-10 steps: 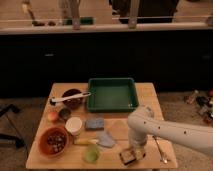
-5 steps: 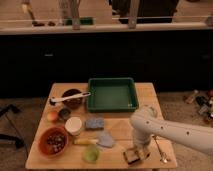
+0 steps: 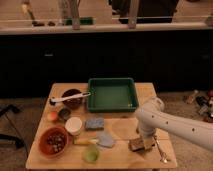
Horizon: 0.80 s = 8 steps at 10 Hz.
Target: Wipe table surface with eraser
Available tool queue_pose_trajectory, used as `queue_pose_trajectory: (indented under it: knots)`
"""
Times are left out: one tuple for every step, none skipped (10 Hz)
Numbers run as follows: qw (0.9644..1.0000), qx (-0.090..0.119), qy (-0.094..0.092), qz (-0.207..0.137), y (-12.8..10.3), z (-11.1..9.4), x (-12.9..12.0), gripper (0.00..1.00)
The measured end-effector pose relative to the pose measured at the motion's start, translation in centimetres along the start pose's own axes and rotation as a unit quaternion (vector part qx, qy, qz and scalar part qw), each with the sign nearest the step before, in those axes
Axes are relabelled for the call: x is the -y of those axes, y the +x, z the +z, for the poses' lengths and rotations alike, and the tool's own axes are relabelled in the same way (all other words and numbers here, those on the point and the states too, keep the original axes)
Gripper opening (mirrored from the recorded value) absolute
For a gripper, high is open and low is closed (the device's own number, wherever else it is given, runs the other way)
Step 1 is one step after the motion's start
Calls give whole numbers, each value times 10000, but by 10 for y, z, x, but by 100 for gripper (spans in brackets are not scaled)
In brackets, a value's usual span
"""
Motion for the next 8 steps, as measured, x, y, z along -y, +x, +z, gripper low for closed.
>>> queue_pose_trajectory:
  knots:
    - [9999, -30, 94, 29, -2, -4, 9, 4]
    - [9999, -46, 136, 27, -5, -6, 11, 4]
    - [9998, -16, 169, -67, -18, -8, 15, 4]
    - [9995, 56, 223, -232, -36, -11, 19, 4]
    - [9990, 121, 225, -367, -47, -14, 17, 4]
    - [9985, 163, 226, -464, -53, -16, 15, 4]
    - [9965, 303, 197, -754, -65, -21, 3, 4]
    - [9951, 380, 157, -900, -70, -23, -7, 4]
